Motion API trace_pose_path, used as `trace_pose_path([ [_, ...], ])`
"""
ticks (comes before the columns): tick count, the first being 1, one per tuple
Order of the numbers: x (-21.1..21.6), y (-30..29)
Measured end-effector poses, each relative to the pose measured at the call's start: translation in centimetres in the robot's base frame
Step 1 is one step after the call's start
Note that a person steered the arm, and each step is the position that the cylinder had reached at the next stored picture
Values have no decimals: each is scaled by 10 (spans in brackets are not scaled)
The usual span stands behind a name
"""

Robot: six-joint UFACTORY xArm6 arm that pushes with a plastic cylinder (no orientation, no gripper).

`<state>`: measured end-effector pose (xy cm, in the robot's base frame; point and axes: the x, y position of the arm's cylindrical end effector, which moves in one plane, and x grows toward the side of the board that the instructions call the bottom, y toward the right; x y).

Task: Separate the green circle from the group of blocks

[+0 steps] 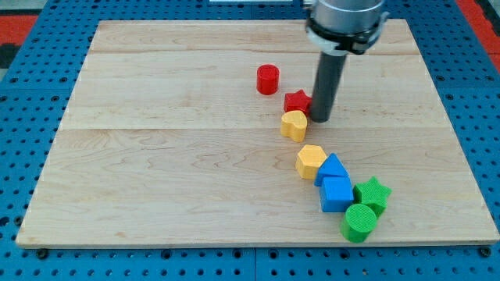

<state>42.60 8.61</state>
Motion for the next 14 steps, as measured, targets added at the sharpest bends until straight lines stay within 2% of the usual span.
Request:
trace_pose_path([
  [1,-26,-40],
  [2,-56,-53],
  [3,-55,-36],
  [4,-53,26],
  [5,-13,69],
  [6,7,70],
  [9,7,74],
  [11,7,155],
  [12,47,209],
  [13,145,234],
  [14,191,242],
])
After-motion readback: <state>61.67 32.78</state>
